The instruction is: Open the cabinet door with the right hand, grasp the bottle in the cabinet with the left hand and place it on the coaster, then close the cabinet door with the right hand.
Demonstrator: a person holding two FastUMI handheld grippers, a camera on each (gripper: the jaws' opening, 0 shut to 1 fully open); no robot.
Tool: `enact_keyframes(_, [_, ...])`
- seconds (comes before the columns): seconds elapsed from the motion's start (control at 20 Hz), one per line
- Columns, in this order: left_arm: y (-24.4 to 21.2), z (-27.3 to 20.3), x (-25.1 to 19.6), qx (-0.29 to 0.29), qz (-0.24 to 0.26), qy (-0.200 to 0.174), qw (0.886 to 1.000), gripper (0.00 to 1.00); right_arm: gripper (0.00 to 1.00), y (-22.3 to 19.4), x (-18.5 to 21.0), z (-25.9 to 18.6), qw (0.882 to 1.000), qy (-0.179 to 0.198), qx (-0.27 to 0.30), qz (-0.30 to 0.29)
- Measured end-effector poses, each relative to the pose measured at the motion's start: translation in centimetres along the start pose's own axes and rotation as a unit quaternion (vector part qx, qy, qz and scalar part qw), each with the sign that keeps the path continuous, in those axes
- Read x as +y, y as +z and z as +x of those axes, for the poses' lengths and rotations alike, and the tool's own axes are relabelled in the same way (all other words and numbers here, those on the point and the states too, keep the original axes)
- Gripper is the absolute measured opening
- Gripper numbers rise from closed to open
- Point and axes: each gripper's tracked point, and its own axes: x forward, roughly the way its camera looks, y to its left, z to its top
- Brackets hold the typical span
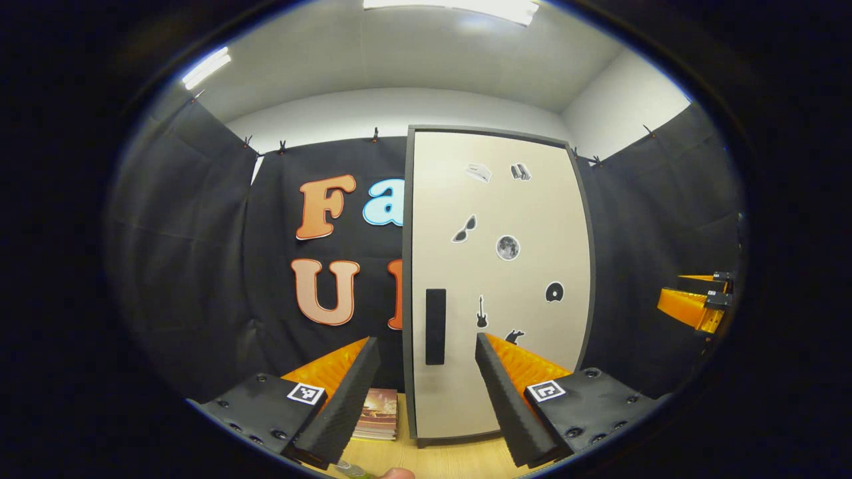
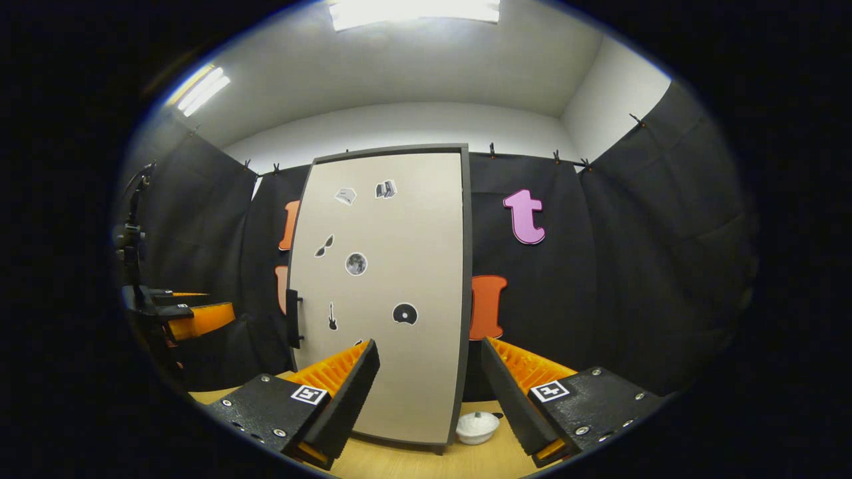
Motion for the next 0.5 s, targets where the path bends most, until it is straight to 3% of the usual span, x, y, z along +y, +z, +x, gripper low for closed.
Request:
enact_keyframes(0.25, [1.6,-0.7,0.9,-0.013,0.003,-0.003,1.0,0.94,0.95,0.0,1.1,0.1,1.0,0.001,-0.002,-0.001])
enact_keyframes(0.5, [2.0,-0.4,2.9,-0.027,-0.011,0.028,0.999,0.94,0.95,-0.3,2.3,0.1,1.0,-0.004,0.004,-0.013])
